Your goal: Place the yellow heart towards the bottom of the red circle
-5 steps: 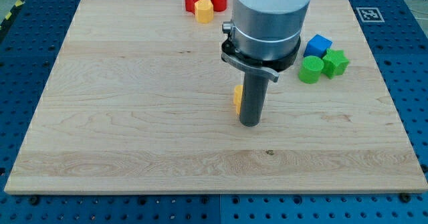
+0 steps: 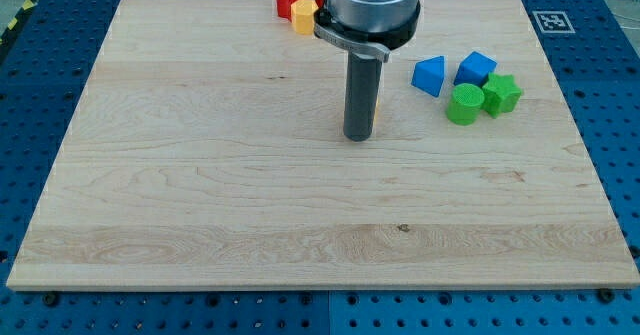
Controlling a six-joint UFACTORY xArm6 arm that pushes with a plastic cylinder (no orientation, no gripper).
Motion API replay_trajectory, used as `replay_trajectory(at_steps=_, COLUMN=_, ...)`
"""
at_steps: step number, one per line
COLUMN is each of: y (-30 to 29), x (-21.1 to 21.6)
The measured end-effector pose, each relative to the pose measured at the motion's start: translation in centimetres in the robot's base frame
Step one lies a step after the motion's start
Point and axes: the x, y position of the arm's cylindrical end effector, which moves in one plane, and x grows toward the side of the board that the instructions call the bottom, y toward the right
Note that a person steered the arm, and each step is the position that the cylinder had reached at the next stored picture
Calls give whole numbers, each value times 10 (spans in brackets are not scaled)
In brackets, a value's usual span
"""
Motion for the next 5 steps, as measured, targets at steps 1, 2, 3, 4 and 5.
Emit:
replay_trajectory(at_steps=1, y=0, x=-22)
replay_trajectory(at_steps=2, y=11, x=-33)
replay_trajectory(at_steps=3, y=30, x=-30)
replay_trajectory(at_steps=4, y=33, x=-27)
replay_trajectory(at_steps=5, y=33, x=-48)
